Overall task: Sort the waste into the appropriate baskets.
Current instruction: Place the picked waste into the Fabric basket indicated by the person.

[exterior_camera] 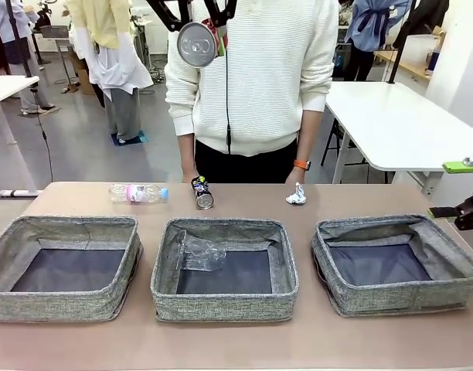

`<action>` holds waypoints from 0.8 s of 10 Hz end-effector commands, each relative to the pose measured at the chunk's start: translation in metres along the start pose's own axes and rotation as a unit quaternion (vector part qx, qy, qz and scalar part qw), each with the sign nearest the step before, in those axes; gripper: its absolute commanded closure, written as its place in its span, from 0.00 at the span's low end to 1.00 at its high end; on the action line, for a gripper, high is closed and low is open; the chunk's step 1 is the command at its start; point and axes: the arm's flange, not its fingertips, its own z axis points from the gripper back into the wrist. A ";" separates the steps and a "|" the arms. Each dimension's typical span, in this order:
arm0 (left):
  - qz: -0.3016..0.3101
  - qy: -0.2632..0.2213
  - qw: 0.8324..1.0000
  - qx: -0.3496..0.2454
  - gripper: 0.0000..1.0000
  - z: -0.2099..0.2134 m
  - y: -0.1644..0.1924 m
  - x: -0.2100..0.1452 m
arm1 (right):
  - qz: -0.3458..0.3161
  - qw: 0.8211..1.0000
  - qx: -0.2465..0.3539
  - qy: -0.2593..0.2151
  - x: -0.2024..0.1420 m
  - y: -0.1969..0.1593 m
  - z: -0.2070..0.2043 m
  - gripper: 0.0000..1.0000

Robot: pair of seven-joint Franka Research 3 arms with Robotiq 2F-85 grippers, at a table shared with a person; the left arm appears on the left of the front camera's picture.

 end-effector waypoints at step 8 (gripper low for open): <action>-0.003 -0.003 1.000 -0.001 0.67 0.004 0.001 -0.001 | -0.001 1.000 0.004 -0.002 0.000 0.004 0.000 0.00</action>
